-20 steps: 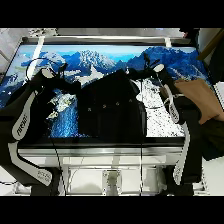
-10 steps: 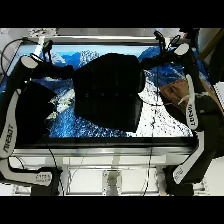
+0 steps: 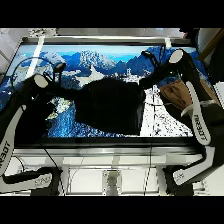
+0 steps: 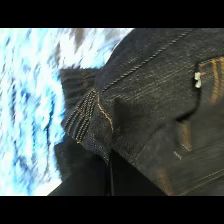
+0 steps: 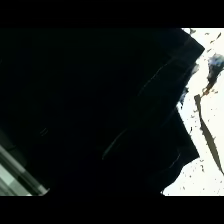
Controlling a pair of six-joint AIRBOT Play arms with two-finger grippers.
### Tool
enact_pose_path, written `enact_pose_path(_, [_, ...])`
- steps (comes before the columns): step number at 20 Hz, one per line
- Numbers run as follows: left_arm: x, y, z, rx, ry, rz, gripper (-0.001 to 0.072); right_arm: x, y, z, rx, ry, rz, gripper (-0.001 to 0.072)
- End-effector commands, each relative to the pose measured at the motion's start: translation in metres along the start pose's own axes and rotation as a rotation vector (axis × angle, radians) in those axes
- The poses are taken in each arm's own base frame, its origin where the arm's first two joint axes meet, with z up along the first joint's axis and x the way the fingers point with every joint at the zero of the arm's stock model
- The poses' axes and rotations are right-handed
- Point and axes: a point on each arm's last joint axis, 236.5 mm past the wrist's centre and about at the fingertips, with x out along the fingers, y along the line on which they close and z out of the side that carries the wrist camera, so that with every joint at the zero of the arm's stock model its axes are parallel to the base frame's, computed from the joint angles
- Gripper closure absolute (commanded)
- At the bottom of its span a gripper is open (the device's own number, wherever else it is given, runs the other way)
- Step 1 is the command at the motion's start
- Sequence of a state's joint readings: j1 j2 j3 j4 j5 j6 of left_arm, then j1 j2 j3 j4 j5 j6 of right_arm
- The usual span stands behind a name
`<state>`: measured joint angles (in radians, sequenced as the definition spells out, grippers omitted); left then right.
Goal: Fold the clothes and pants, and hang the long-sleeved shirts on hangers.
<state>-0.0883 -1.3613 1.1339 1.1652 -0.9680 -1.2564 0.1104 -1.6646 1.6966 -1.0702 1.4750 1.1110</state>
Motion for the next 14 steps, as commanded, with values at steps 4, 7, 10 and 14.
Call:
enact_pose_path(4, [0.017, 0.009, -0.035, 0.076, 0.069, 0.068, 0.0687, -0.008, 0.03, -0.073, 0.026, 0.091, -0.026, 0.0702])
enact_pose_path(7, [0.02, -0.004, -0.042, 0.102, 0.098, 0.049, 0.0687, 0.019, 0.033, -0.119, 0.088, 0.198, 0.021, 0.0701])
enact_pose_path(10, [0.026, -0.013, -0.062, 0.114, 0.162, 0.029, 0.0686, 0.055, 0.032, -0.168, 0.166, 0.295, 0.055, 0.07])
enact_pose_path(14, [0.031, -0.012, -0.079, 0.105, 0.199, 0.025, 0.0686, 0.077, 0.04, -0.188, 0.234, 0.302, 0.105, 0.0701])
